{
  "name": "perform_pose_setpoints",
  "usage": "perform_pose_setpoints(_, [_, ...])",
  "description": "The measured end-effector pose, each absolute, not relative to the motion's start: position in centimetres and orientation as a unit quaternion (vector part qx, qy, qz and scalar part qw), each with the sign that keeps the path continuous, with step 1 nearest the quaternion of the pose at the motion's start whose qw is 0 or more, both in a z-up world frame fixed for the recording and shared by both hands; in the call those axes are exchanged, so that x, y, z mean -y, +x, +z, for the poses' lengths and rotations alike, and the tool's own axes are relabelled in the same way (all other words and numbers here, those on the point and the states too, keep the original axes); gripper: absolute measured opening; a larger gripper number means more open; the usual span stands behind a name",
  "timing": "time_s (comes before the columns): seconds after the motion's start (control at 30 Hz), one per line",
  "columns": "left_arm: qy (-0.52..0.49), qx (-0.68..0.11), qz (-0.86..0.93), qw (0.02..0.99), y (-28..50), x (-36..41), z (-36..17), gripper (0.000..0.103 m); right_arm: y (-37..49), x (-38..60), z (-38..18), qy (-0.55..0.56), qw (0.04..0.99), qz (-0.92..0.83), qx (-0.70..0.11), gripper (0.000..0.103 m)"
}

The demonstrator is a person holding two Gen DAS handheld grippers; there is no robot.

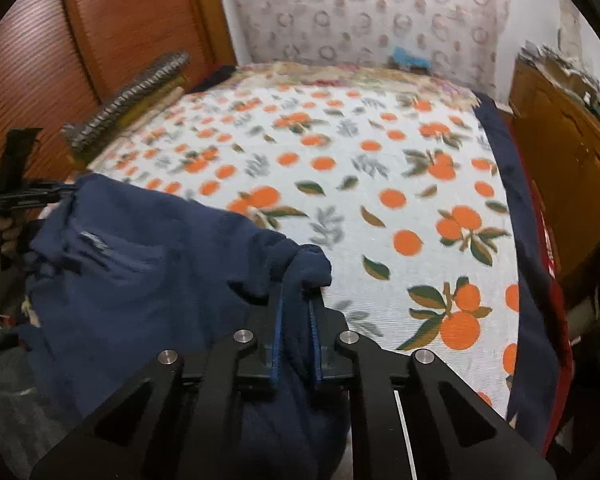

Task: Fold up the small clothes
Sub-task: 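Grasp the navy shirt edge with the left gripper while the right gripper grasps it, then lift the navy shirt high with both grippers and shake it out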

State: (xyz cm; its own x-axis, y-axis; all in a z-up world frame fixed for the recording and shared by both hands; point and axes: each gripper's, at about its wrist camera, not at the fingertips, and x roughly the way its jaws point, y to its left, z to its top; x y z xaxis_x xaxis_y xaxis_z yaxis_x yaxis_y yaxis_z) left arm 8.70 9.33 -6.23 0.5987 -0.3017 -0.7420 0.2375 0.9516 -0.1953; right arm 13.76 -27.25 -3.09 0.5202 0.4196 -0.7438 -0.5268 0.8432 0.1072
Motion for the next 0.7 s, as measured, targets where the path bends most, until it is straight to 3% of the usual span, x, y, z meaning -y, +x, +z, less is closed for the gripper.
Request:
perform_pose_setpoints(0.33, [-0.057, -0.238, -0.176, 0.954, 0.0, -8.6, 8.1, 0.002, 7.0, 28.4, 9.5, -0.053, 0.928, 0.265, -0.258, 0.006])
perform_pose_setpoints(0.7, [-0.041, -0.108, -0.160, 0.980, -4.4, -10.7, 19.5, 0.002, 1.7, 29.6, 23.1, -0.073, 0.956, 0.260, -0.115, 0.006])
